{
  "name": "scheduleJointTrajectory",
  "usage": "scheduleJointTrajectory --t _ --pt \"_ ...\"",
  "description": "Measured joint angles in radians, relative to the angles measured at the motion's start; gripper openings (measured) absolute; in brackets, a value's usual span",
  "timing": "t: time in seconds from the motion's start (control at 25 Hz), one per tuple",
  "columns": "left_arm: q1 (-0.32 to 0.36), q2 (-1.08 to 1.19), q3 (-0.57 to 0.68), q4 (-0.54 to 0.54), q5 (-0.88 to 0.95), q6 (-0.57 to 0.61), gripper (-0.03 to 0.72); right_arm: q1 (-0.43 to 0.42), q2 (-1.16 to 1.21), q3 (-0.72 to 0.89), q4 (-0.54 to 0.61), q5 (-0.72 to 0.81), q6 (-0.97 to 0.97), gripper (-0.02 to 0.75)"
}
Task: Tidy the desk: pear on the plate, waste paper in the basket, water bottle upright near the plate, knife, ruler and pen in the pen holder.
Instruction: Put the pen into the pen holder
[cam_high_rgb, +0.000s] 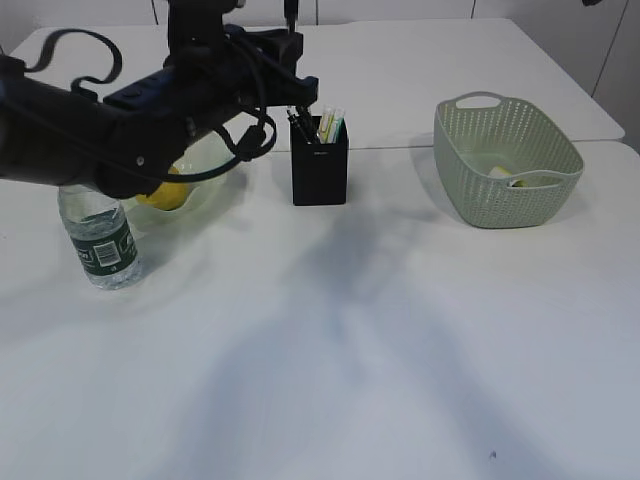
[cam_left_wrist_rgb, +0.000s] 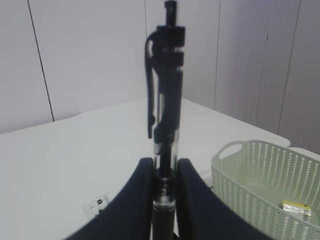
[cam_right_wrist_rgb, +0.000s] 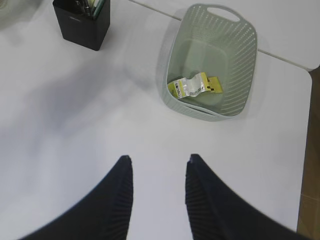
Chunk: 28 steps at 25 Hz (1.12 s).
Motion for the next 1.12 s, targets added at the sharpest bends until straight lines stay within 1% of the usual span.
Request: scheduleJointTrajectory --t 0.16,0.28,0.64,0.76,1.12 --pt "0.000 0.063 -0.002 -0.004 -0.077 0.000 0.064 0.000 0.000 0.000 -0.015 0.000 0.000 0.297" --pt "0.000 0.105 -0.041 -0.008 -0.098 -0.002 0.064 0.000 0.000 0.000 -0.020 0.000 -0.002 0.297" --pt "0.000 0.218 -0.190 -0.015 -0.102 -0.006 0.066 0.000 0.000 0.000 -0.029 0.000 -0.002 0.297" --pt "0.000 0.259 -0.232 -0.033 -0.097 -0.013 0.067 0.000 0.000 0.000 -0.029 0.000 -0.002 0.297" --pt "0.000 0.347 -0.302 -0.055 -0.093 -0.013 0.071 0.000 0.000 0.000 -0.031 0.000 -0.002 0.297"
